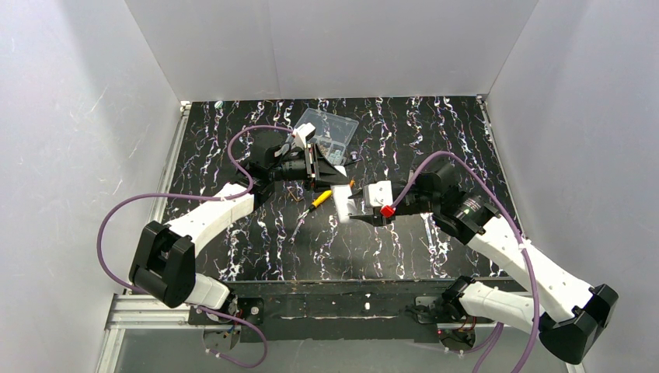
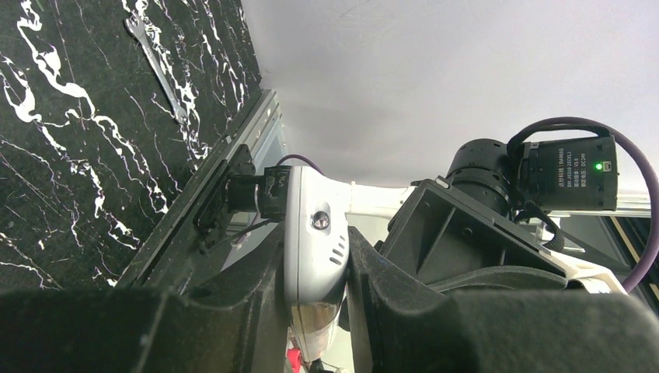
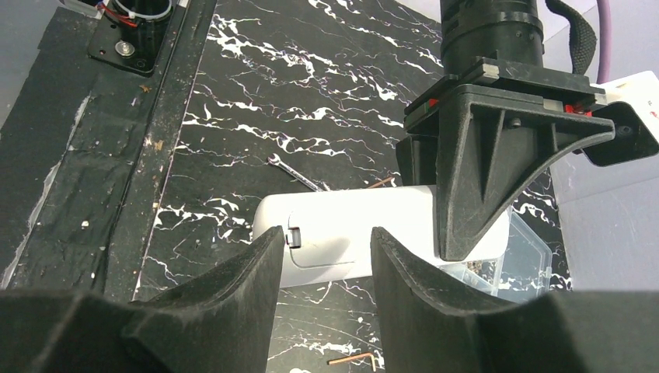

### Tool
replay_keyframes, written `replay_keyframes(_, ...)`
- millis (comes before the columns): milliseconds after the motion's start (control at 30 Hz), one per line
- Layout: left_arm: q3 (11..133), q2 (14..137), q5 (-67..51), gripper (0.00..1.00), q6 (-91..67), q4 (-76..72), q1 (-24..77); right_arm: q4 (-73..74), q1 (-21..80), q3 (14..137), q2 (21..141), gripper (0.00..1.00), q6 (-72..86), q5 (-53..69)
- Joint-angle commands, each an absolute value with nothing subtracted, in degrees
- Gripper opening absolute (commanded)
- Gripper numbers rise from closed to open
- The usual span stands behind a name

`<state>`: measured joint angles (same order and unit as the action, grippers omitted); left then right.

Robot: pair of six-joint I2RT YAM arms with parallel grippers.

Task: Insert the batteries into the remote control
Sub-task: Remove the battery cover from the remote control.

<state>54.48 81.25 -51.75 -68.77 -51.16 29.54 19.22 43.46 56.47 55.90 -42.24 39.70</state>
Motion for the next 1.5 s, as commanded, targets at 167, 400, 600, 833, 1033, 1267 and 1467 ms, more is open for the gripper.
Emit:
replay_keyframes(167, 56.08, 80.44, -55.02, 0.00, -69.07, -54.89, 29.75, 17.43, 43.15, 57.86, 56.07, 0.53, -42.58, 38.38)
replay_keyframes(400, 55.95, 80.51, -54.98, 0.00, -69.02, -55.12, 29.72, 15.80, 43.18, 57.32, 55.84, 0.53, -42.48, 37.32)
replay_keyframes(600, 55.89, 80.55, -54.94, 0.00, -69.09, -55.19, 29.78, 14.90, 43.16, 57.14, 55.58, 0.53, -42.37, 36.52)
replay_keyframes(833, 55.83, 80.60, -55.02, 0.00, -69.14, -55.33, 29.83, 13.50, 43.18, 56.84, 54.86, 0.53, -41.65, 35.98)
replay_keyframes(1033, 55.65, 80.64, -55.03, 0.00, -69.31, -55.68, 29.76, 12.49, 43.16, 56.63, 54.41, 0.53, -41.18, 35.69)
replay_keyframes(1267, 55.76, 80.91, -55.11, 0.00, -69.52, -55.97, 29.79, 11.87, 43.21, 56.59, 54.12, 0.53, -40.96, 35.27)
replay_keyframes(1467, 55.81, 80.98, -55.14, 0.00, -69.60, -55.87, 29.79, 12.07, 43.17, 56.59, 53.81, 0.53, -41.02, 34.74)
